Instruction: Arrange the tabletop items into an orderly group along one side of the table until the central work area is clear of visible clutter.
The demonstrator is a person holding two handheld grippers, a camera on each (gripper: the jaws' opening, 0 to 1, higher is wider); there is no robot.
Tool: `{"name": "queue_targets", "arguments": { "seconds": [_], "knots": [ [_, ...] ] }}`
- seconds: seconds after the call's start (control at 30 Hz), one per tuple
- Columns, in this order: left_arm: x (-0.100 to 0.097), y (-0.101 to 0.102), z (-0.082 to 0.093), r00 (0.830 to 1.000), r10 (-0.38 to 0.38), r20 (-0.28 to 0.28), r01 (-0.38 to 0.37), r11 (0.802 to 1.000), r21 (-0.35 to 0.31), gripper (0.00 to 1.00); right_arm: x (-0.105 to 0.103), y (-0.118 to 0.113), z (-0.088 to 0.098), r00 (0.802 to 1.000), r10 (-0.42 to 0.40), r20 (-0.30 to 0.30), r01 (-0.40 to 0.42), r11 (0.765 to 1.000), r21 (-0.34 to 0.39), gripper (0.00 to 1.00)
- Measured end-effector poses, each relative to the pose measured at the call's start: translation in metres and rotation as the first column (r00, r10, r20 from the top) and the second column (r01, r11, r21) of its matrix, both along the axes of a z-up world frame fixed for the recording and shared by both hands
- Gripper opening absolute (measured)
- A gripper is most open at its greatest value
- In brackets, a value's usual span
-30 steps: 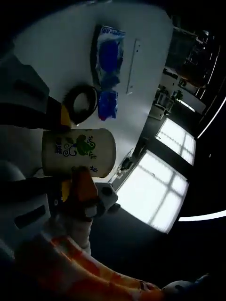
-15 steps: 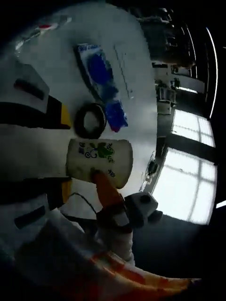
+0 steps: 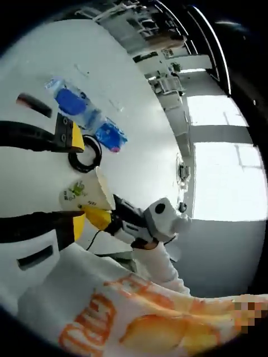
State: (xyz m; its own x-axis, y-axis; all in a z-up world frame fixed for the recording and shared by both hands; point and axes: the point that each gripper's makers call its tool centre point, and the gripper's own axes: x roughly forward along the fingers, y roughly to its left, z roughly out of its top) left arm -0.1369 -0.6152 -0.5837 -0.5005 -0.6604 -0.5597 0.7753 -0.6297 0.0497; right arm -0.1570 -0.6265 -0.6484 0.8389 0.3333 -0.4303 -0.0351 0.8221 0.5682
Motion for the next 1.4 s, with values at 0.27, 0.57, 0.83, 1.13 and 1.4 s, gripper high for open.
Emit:
{"name": "queue_targets", "arguments": {
  "seconds": [0.27,0.57,0.83,1.13,1.4],
  "knots": [
    [-0.014,-0.015,0.003,0.986,-0.145,0.082,0.146,0.989,-0.007,0.25,0.007,0.004,0.007,0.996,0.086,0.004,-0.085,0.995,-0.060,0.37],
    [-0.021,-0.001,-0.016,0.915,-0.336,0.224,0.318,0.941,0.114,0.11,0.002,0.016,0.002,0.980,0.196,-0.024,-0.197,0.973,-0.122,0.36],
    [-0.032,0.006,-0.025,0.889,-0.403,0.218,0.379,0.914,0.148,0.01,-0.004,0.015,-0.006,0.963,0.262,-0.066,-0.270,0.939,-0.214,0.36],
    [-0.028,0.011,-0.031,0.901,-0.369,0.227,0.338,0.927,0.163,0.00,0.000,0.004,-0.010,0.979,0.194,-0.064,-0.204,0.953,-0.225,0.36],
    [0.023,0.011,-0.031,0.921,-0.264,0.287,0.227,0.962,0.155,0.00,-0.014,-0.002,-0.019,0.991,0.116,-0.070,-0.128,0.972,-0.199,0.44]
  ]
}}
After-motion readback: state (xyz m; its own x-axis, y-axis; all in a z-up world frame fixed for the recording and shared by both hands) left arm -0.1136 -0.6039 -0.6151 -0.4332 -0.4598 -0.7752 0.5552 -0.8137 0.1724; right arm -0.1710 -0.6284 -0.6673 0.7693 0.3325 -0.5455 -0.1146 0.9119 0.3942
